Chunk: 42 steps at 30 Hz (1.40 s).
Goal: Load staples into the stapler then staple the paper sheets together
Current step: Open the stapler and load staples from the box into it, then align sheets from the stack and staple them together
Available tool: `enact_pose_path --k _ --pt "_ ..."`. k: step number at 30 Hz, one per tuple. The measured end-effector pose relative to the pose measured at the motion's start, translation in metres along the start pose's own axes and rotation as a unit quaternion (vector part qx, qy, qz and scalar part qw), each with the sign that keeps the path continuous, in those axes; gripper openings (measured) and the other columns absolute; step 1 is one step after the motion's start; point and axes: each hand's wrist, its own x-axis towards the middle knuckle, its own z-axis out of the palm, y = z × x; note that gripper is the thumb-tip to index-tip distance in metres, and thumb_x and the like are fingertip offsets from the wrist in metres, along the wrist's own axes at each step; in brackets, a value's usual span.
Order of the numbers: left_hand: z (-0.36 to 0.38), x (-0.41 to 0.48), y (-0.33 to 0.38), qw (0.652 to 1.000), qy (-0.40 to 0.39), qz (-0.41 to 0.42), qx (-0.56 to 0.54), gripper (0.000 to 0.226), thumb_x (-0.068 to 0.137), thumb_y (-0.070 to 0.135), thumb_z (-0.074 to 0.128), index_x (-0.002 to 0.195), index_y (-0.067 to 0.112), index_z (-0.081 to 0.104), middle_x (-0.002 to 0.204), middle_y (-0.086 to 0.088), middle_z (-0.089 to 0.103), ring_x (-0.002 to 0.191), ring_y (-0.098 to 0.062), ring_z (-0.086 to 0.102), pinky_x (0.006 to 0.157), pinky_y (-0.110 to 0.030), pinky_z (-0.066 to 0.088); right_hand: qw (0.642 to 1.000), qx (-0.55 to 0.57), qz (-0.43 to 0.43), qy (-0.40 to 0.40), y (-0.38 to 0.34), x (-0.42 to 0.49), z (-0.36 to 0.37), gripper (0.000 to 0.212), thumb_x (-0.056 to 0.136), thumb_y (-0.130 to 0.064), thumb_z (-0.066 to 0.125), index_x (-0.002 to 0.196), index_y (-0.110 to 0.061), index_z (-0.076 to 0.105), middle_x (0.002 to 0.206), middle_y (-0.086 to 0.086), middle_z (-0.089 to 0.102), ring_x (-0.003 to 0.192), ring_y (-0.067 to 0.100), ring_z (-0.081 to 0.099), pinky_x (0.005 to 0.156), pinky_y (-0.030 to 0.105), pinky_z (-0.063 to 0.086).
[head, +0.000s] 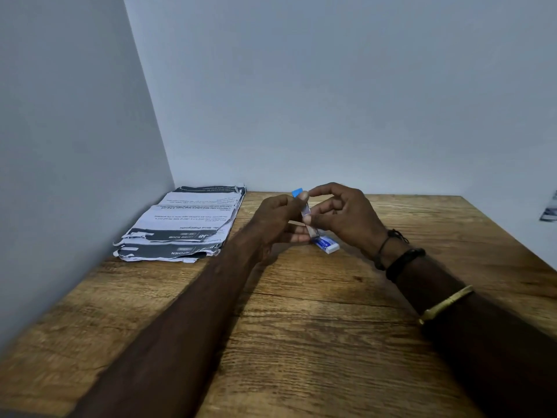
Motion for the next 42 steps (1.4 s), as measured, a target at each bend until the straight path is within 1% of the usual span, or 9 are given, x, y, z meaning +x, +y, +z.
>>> enact_pose_path --k 11,14,17,20,24,27,31,37,42 --pt "-0.004 0.004 -0.002 0.998 0.047 -0.007 0.03 0.045 0.092 0.045 0.068 0.096 0.0 0.069 0.08 -0.012 0.075 0.062 -0.019 0.074 0.056 -0.027 0.059 0.999 -0.043 0.016 0.017 -0.001 -0.001 0.005 0.02 0.083 -0.027 0.08 0.102 -0.027 0.072 0.079 -0.001 0.079 0.074 0.01 0.076 0.066 0.023 0.055" --pt "-0.009 0.008 -0.006 0.987 0.112 -0.001 0.114 0.043 0.084 0.05 0.074 0.086 0.008 0.067 0.076 -0.01 0.07 0.061 -0.02 0.069 0.059 -0.033 0.06 0.982 -0.179 0.032 0.043 0.002 -0.001 0.003 0.014 0.086 -0.027 0.067 0.098 -0.031 0.071 0.087 -0.006 0.075 0.081 0.011 0.071 0.074 0.028 0.053" --pt "-0.01 0.008 -0.012 0.975 0.123 0.007 0.185 0.046 0.083 0.045 0.077 0.103 0.005 0.066 0.079 -0.01 0.067 0.06 -0.02 0.064 0.065 -0.042 0.062 0.943 -0.327 0.053 -0.017 0.004 -0.006 0.008 0.033 0.077 -0.035 0.071 0.11 -0.037 0.069 0.106 -0.007 0.071 0.094 0.014 0.063 0.075 0.026 0.043" --pt "-0.004 0.004 -0.012 0.966 0.126 -0.002 0.224 0.045 0.081 0.044 0.079 0.102 0.007 0.065 0.079 -0.008 0.072 0.057 -0.021 0.066 0.068 -0.044 0.063 0.926 -0.372 0.046 -0.034 0.001 -0.007 0.011 0.041 0.079 -0.033 0.07 0.12 -0.034 0.068 0.121 -0.005 0.07 0.112 0.02 0.062 0.081 0.023 0.037" --pt "0.005 -0.003 -0.008 0.935 0.143 0.021 0.323 0.042 0.079 0.047 0.078 0.097 0.013 0.063 0.077 -0.005 0.076 0.061 -0.024 0.075 0.074 -0.041 0.064 0.905 -0.413 0.085 -0.056 -0.011 -0.009 0.012 0.031 0.076 -0.037 0.074 0.106 -0.028 0.074 0.11 -0.001 0.072 0.103 0.023 0.065 0.074 0.025 0.041" --pt "0.01 -0.005 -0.007 0.892 0.145 0.033 0.428 0.046 0.079 0.054 0.076 0.095 0.011 0.066 0.088 -0.009 0.076 0.083 -0.026 0.074 0.08 -0.039 0.059 0.895 -0.427 0.107 -0.073 -0.021 -0.016 0.012 0.025 0.076 -0.041 0.075 0.089 -0.02 0.074 0.092 0.002 0.073 0.089 0.023 0.066 0.064 0.025 0.043" --pt "0.016 -0.004 -0.007 0.849 0.114 0.014 0.516 0.048 0.078 0.058 0.074 0.073 0.012 0.063 0.074 -0.007 0.069 0.081 -0.027 0.067 0.059 -0.029 0.042 0.895 -0.413 0.142 -0.086 -0.033 -0.026 0.009 0.025 0.073 -0.036 0.08 0.082 -0.014 0.074 0.081 0.003 0.073 0.073 0.022 0.066 0.052 0.022 0.042" --pt "0.022 -0.008 -0.011 0.837 0.095 0.001 0.539 0.047 0.069 0.056 0.078 0.085 0.012 0.072 0.077 -0.003 0.071 0.081 -0.021 0.068 0.061 -0.028 0.047 0.89 -0.415 0.156 -0.107 -0.044 -0.035 0.004 0.043 0.065 -0.049 0.089 0.088 -0.015 0.075 0.089 0.003 0.076 0.087 0.023 0.071 0.073 0.033 0.058" --pt "0.02 -0.013 -0.006 0.842 0.082 -0.001 0.534 0.057 0.076 0.066 0.066 0.087 0.011 0.074 0.082 -0.007 0.075 0.081 -0.023 0.069 0.068 -0.031 0.052 0.897 -0.393 0.168 -0.112 -0.05 -0.024 0.0 0.029 0.066 -0.036 0.089 0.087 -0.021 0.076 0.094 -0.002 0.075 0.091 0.019 0.068 0.074 0.031 0.055"
